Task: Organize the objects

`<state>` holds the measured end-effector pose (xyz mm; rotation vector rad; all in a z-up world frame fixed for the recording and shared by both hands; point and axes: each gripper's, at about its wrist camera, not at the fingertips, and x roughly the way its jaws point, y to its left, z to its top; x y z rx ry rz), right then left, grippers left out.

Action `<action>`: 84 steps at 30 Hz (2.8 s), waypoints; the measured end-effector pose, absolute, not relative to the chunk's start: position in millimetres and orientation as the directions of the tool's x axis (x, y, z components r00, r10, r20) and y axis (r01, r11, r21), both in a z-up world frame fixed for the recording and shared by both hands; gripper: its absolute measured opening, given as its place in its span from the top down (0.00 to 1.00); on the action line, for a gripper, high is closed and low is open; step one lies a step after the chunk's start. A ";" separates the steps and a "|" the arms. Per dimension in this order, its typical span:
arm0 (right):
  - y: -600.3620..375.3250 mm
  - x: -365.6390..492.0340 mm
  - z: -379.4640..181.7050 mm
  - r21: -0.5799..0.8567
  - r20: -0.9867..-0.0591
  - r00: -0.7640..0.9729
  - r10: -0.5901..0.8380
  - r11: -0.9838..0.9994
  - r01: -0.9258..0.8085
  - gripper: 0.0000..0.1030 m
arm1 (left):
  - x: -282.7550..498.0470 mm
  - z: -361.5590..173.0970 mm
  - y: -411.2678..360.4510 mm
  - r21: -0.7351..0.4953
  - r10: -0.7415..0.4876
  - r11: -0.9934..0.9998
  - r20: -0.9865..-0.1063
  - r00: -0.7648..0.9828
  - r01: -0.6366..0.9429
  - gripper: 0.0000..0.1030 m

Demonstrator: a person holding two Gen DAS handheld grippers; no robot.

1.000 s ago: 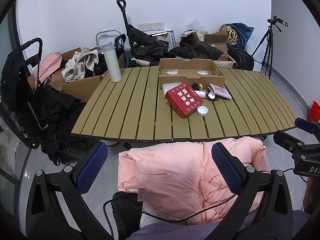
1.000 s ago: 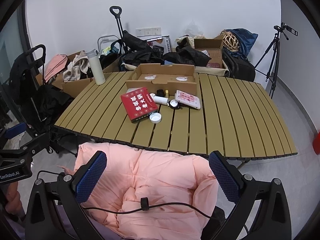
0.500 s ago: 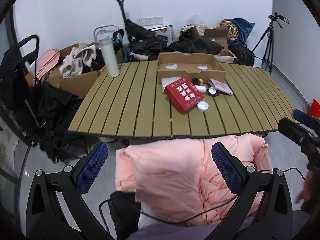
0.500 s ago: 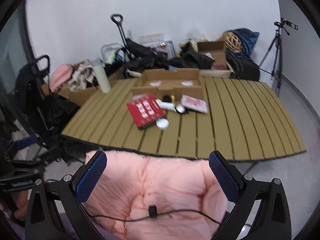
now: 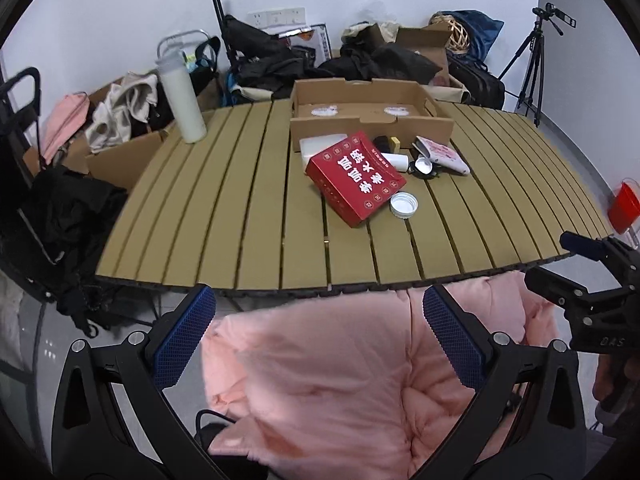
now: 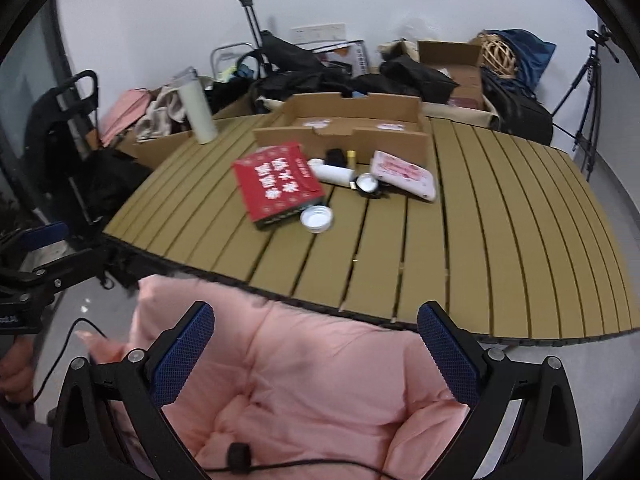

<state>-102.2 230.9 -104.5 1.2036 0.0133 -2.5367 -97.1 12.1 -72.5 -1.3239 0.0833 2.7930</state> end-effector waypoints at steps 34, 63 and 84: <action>182.9 -261.8 -104.5 0.354 -0.664 -0.497 -0.558 -0.820 0.449 0.70 | -211.2 -86.0 7.4 -0.310 0.318 -0.941 -0.671 -0.670 -0.136 0.71; 177.8 -465.8 -85.8 0.445 -0.689 -0.495 -0.529 -0.848 0.286 0.70 | -466.6 -65.3 7.2 -0.247 0.339 -0.940 -0.764 -0.549 -0.236 0.70; 124.1 -575.9 -168.9 0.266 -0.864 -0.380 -0.329 -0.941 0.210 0.30 | -560.4 -120.0 -20.7 -0.100 0.156 -0.985 -0.867 -0.473 -0.142 0.41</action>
